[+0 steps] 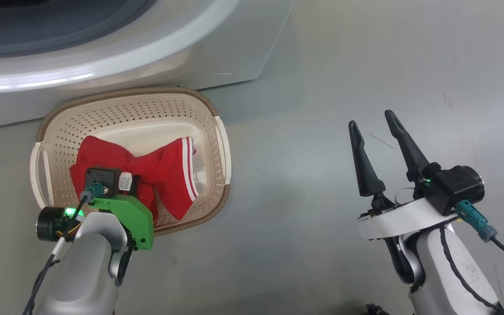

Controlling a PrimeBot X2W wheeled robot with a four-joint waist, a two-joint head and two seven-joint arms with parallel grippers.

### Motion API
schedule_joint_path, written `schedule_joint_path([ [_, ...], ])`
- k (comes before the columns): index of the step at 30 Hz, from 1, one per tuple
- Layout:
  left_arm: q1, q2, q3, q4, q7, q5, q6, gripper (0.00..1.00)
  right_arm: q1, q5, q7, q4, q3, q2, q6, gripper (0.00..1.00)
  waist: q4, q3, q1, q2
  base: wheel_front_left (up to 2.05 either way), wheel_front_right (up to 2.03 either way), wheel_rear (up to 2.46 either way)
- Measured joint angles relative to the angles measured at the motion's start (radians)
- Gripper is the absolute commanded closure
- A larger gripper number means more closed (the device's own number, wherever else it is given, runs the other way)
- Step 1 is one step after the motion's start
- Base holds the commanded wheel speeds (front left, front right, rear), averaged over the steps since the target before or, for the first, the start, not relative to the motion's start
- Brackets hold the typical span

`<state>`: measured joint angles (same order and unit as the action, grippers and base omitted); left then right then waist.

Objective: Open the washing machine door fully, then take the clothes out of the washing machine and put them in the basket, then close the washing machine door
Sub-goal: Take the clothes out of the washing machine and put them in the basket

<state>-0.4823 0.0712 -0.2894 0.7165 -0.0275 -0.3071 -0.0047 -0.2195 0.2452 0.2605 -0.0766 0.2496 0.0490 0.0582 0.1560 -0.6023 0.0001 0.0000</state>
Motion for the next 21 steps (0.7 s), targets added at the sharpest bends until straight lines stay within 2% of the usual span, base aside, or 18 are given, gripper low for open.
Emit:
schedule_joint_path([
  [1,-0.01,-0.002,0.001,0.011,0.0,-0.002,0.0,1.0,0.0,0.0,0.0,0.0,0.001,0.0,-0.001,0.0,0.001,-0.002,0.0,0.0,0.0,0.0,0.0],
  [2,-0.019,-0.003,0.001,0.021,0.0,-0.003,0.0,0.73,0.0,0.001,0.0,0.0,0.002,0.0,-0.001,0.0,0.002,-0.004,0.0,0.0,0.0,0.0,0.0],
  [3,-0.027,-0.004,0.001,0.03,0.0,-0.009,0.0,0.24,0.0,0.001,0.0,-0.001,0.003,0.0,-0.001,0.0,0.003,-0.005,0.0,0.0,0.0,0.0,0.0],
  [4,-0.035,-0.005,0.002,0.042,0.0,-0.011,0.0,0.08,-0.001,0.001,0.0,-0.002,0.004,0.0,-0.001,0.0,0.004,-0.006,0.0,0.0,0.0,0.0,0.0],
  [5,-0.042,-0.006,0.002,0.053,0.0,-0.011,0.0,0.0,-0.003,0.001,0.0,-0.002,0.006,0.0,-0.001,0.0,0.005,-0.006,0.0,0.0,0.0,0.0,0.0],
  [14,-0.071,-0.013,0.004,0.133,-0.022,-0.011,0.0,0.0,-0.018,0.01,0.0,-0.011,0.009,0.0,-0.009,0.0,0.011,0.006,0.0,0.0,0.0,0.0,0.0],
  [21,-0.071,-0.019,0.017,0.156,-0.091,-0.018,-0.001,0.0,-0.018,0.01,0.0,-0.017,0.0,0.0,-0.017,0.0,0.003,0.027,0.0,0.0,0.0,0.0,0.0],
])
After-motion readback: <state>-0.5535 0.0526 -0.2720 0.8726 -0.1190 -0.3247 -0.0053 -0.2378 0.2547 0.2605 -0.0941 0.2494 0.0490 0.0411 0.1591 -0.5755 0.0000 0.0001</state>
